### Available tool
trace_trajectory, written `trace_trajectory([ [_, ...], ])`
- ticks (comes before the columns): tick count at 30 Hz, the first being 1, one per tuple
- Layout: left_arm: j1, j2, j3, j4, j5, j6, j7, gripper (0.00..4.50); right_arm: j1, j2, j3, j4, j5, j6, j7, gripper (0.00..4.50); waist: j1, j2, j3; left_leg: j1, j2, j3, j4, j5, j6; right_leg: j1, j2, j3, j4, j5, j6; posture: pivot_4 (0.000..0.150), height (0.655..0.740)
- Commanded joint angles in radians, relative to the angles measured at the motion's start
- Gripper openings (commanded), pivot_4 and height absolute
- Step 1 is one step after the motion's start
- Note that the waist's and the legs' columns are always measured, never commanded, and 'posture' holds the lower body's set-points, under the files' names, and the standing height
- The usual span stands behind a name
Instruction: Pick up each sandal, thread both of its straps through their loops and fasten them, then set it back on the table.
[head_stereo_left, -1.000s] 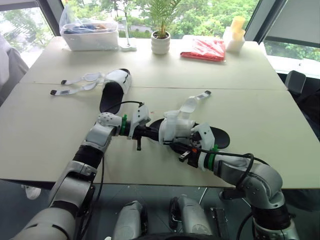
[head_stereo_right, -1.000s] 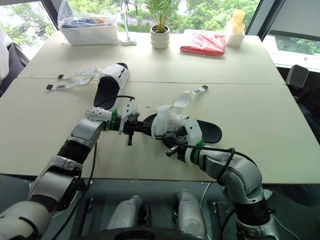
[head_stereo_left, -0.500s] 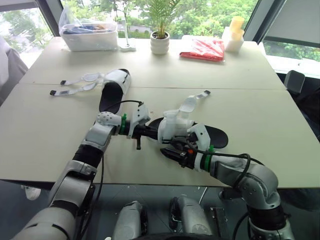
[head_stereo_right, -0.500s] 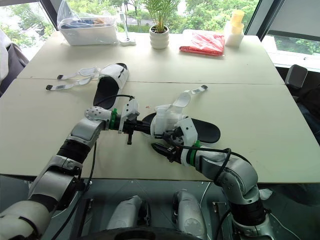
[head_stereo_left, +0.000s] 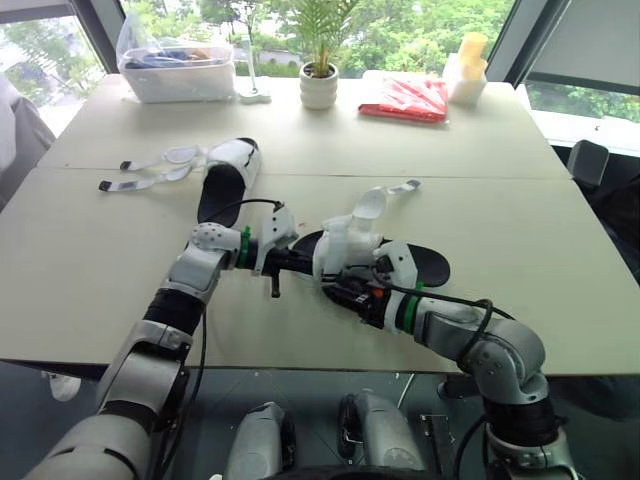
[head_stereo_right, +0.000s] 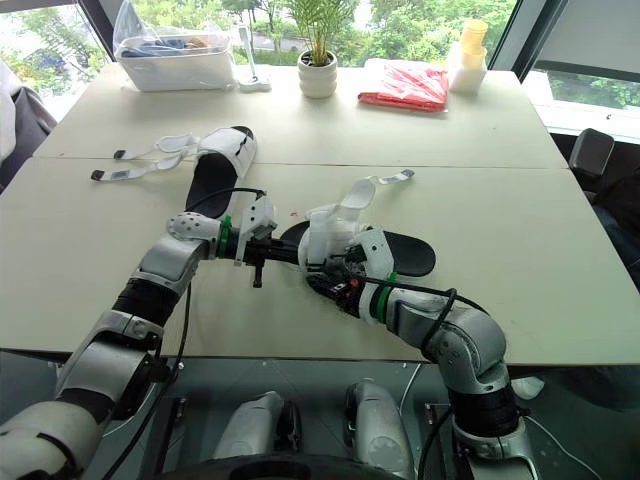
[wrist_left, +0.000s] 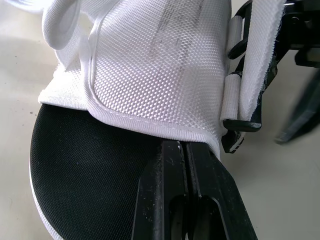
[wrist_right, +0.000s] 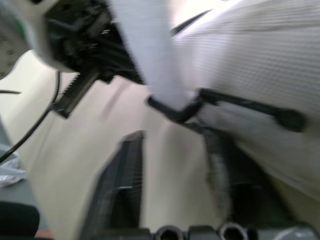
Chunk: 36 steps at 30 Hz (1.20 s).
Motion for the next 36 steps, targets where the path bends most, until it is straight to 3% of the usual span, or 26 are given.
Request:
trace_trajectory([
  [1,0.006,-0.018,-0.031,-0.005,0.008,0.001,-0.017,0.0,-0.027,0.025,-0.008,-0.006,-0.005,-0.027,-0.007,0.01,0.0,0.0,0.0,0.0,0.0,0.0,0.0,0.0,0.0,0.0,0.0,0.0,0.0,0.0,0.0,0.15,0.7288],
  [11,0.004,-0.017,-0.027,-0.003,0.007,0.004,-0.015,0.0,-0.03,-0.016,0.024,-0.091,-0.038,-0.013,-0.008,0.01,0.005,0.0,0.0,-0.001,0.0,0.0,0.0,0.0,0.0,-0.001,0.0,0.0,0.0,0.0,0.0,0.15,0.7288],
  [14,0.0,-0.019,-0.026,0.001,0.007,0.004,-0.014,0.0,-0.026,-0.043,0.032,-0.109,-0.049,-0.008,0.002,0.91,0.005,0.0,0.0,-0.001,0.0,0.0,0.0,0.0,0.0,-0.001,0.0,0.0,-0.001,0.0,0.0,0.15,0.7288],
  [18,0.003,-0.017,-0.025,0.0,0.008,0.0,-0.017,0.0,-0.011,-0.09,-0.007,-0.155,-0.035,0.002,0.02,2.77,0.007,0.0,0.0,-0.002,0.0,0.0,0.0,0.0,0.0,-0.001,0.0,0.0,-0.001,0.0,0.0,0.15,0.7288],
  [24,0.011,-0.016,-0.025,-0.003,0.011,-0.005,-0.017,0.0,-0.003,-0.116,-0.013,-0.159,-0.015,-0.004,0.06,2.77,0.008,0.0,0.0,-0.002,0.0,0.0,0.0,0.0,0.0,-0.001,0.0,0.0,-0.001,0.0,0.0,0.15,0.7288],
  [32,0.017,-0.011,-0.025,-0.013,0.011,-0.005,-0.017,0.0,-0.039,-0.02,0.009,-0.075,0.042,0.009,0.105,2.77,0.001,0.0,0.0,-0.001,0.0,0.0,0.0,0.0,0.0,-0.001,0.0,0.0,-0.001,0.0,0.0,0.15,0.7288],
  [36,0.016,-0.009,-0.025,-0.016,0.01,-0.005,-0.015,0.0,-0.044,-0.001,0.047,-0.019,-0.001,-0.029,0.123,2.77,-0.004,0.0,0.0,0.0,0.0,0.0,-0.001,0.0,0.0,-0.001,0.001,0.0,0.0,0.0,0.0,0.15,0.7288],
])
